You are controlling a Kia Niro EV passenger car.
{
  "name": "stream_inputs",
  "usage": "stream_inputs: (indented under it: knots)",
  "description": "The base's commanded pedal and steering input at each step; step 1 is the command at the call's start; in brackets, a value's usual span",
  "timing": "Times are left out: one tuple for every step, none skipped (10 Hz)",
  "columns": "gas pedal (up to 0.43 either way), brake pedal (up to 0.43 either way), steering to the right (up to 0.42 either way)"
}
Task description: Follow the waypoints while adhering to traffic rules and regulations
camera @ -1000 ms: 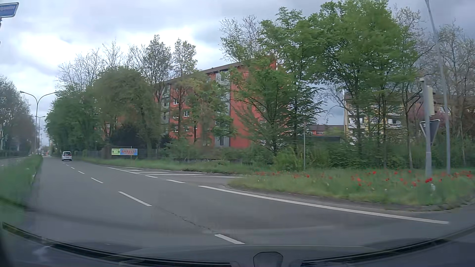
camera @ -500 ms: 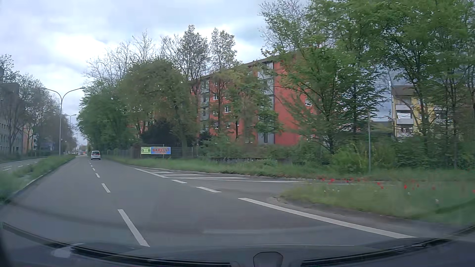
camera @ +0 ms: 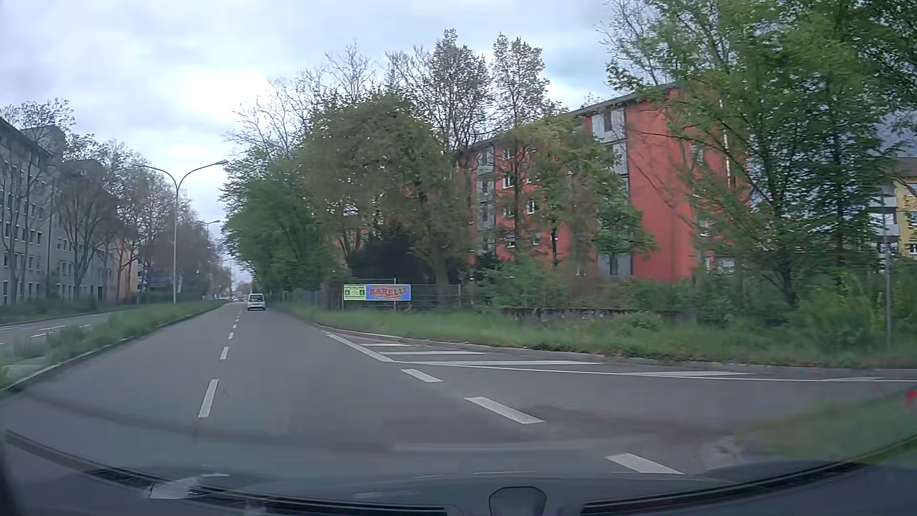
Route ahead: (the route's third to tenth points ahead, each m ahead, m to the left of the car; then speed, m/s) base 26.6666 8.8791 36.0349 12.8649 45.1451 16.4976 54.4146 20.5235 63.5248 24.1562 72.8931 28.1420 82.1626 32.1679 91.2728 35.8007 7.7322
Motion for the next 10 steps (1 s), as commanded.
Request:
stream_inputs:
  knots:
    - [0.209,0.0,-0.189]
    - [0.209,0.0,-0.188]
    - [0.209,0.0,-0.188]
    - [0.209,0.0,-0.184]
    - [0.209,0.0,-0.179]
    - [0.209,0.0,-0.17]
    - [0.209,0.0,-0.161]
    - [0.209,0.0,-0.146]
    - [0.209,0.0,-0.128]
    - [0.209,0.0,-0.111]
